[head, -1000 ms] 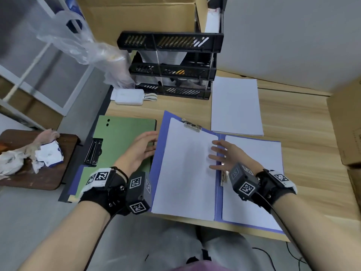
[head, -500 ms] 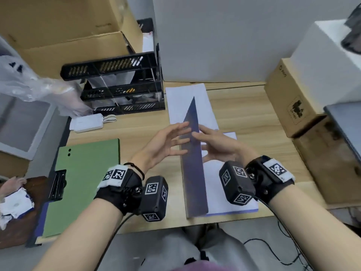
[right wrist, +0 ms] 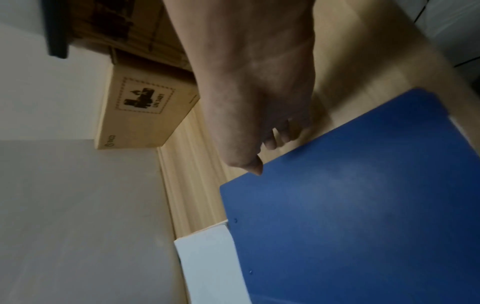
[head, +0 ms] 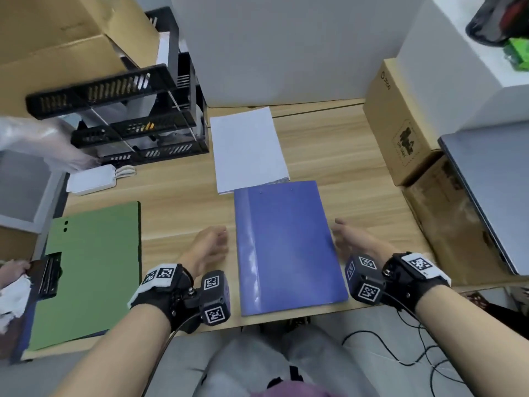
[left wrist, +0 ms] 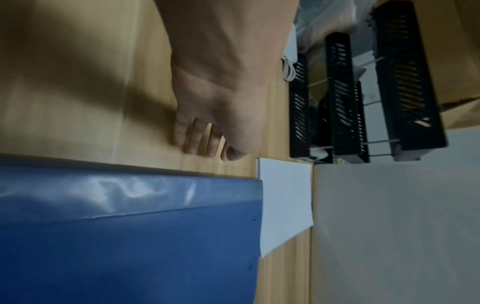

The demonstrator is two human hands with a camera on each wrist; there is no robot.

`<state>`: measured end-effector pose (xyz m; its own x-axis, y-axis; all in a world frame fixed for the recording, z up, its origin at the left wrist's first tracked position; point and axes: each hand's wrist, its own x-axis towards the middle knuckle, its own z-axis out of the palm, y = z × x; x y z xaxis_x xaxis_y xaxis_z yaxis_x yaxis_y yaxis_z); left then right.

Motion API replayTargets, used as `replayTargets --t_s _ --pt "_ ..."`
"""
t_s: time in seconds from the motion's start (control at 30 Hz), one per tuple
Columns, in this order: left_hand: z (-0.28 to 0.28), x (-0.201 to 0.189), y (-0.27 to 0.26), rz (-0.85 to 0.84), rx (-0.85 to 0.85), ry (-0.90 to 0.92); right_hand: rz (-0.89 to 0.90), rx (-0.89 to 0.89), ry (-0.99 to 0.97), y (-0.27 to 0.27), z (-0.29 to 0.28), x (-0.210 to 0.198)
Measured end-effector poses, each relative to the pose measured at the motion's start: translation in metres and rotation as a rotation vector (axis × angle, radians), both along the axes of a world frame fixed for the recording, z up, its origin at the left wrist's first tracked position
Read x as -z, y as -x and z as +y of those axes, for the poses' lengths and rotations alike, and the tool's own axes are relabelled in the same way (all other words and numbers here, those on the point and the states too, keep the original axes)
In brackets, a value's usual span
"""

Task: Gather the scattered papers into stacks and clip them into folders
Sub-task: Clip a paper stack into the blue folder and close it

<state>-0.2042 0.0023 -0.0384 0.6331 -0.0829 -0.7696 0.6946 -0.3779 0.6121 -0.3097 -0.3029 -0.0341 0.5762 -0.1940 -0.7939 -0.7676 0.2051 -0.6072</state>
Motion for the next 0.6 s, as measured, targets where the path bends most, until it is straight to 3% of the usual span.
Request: replayTargets --t_s 0.17,0.3,0.43,0.6 --pt "-0.011 0.024 0.022 0.101 0.062 -0.02 0.027 0.004 -0.061 0.01 -0.012 0.037" --pt "-0.027 0.02 0.03 0.073 0.058 0.018 -0.027 0.027 -0.068 0.008 -0.007 0.038" --pt "-0.03 0.025 0.039 0.117 0.086 0.114 0.035 0.059 -0.098 0.016 -0.013 0.038" --pt "-0.039 0.014 0.032 -0.028 0.133 0.179 0.095 0.167 -0.115 0.026 -0.021 0.043"
